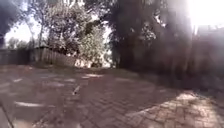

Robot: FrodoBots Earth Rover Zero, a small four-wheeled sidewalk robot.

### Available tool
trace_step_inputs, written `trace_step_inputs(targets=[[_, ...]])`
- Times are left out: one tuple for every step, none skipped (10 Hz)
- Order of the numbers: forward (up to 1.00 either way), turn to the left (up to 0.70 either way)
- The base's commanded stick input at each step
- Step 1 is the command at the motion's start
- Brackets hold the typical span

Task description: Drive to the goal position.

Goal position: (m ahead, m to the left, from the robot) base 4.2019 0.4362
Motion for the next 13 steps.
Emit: trace_step_inputs(targets=[[0.68,-0.34],[0.68,-0.21],[0.68,-0.06],[0.68,0.00],[0.68,0.00],[0.68,0.00],[0.68,0.00],[0.68,0.00],[0.68,0.00],[0.68,0.00],[0.68,0.00],[0.68,0.00],[0.68,0.00]])
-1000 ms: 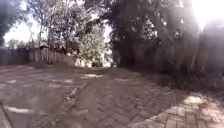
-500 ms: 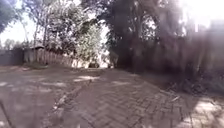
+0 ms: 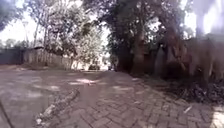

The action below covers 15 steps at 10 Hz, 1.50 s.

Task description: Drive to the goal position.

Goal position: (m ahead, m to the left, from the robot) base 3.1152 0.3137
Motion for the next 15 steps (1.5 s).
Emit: trace_step_inputs(targets=[[0.68,0.00],[0.68,0.00],[0.68,0.00],[0.68,0.00],[0.68,0.00],[0.68,0.00],[0.68,0.00],[0.68,0.00],[0.68,0.00],[0.68,0.00],[0.68,0.00],[0.68,0.00],[0.68,0.00],[0.68,0.00],[0.68,0.00]])
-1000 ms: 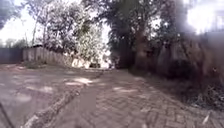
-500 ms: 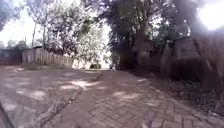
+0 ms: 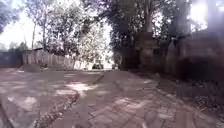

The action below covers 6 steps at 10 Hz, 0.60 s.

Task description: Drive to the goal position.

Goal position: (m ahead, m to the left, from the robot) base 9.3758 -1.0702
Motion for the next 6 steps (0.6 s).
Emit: trace_step_inputs(targets=[[0.68,0.00],[0.68,0.00],[0.68,0.00],[0.68,0.00],[0.68,0.00],[0.68,0.00]])
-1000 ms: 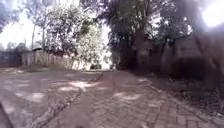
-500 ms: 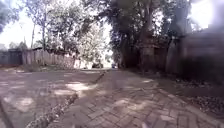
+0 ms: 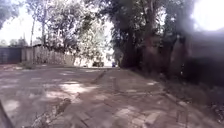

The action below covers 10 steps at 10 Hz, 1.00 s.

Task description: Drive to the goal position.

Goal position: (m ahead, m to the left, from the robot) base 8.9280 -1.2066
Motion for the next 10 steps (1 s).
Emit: trace_step_inputs(targets=[[0.68,0.00],[0.68,0.00],[0.68,-0.30],[0.68,-0.34],[0.68,-0.34],[0.68,-0.34],[0.68,-0.12],[0.68,0.00],[0.68,0.00],[0.68,0.00]])
